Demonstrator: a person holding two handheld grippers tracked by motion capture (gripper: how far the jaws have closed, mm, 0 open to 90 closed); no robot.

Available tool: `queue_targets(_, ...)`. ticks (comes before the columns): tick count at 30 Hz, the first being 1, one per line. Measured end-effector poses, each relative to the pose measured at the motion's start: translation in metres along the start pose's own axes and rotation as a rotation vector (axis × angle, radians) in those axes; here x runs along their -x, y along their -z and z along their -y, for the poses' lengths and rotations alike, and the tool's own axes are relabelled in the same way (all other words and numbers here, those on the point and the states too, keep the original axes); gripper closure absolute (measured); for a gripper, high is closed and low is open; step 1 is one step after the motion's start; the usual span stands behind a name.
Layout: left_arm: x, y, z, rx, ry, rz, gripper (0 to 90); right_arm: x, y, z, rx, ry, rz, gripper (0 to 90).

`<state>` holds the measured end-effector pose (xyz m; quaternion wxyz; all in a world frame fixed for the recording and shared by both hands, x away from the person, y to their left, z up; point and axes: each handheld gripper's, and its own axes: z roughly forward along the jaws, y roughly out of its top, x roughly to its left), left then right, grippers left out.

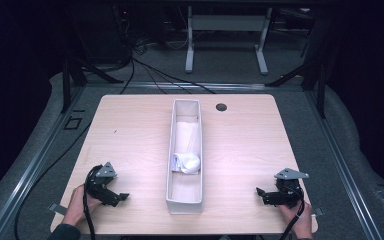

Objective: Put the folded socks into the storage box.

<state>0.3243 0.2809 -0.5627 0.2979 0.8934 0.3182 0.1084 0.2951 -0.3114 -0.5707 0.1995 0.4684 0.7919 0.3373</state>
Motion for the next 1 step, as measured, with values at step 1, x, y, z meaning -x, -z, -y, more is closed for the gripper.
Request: queue_targets(1, -0.0003, -0.0001, 0.0013, 0.013, 0.005, -0.002, 0.0, 0.0000, 0.0000, 0.0000, 0.000, 0.000, 0.000, 4.3)
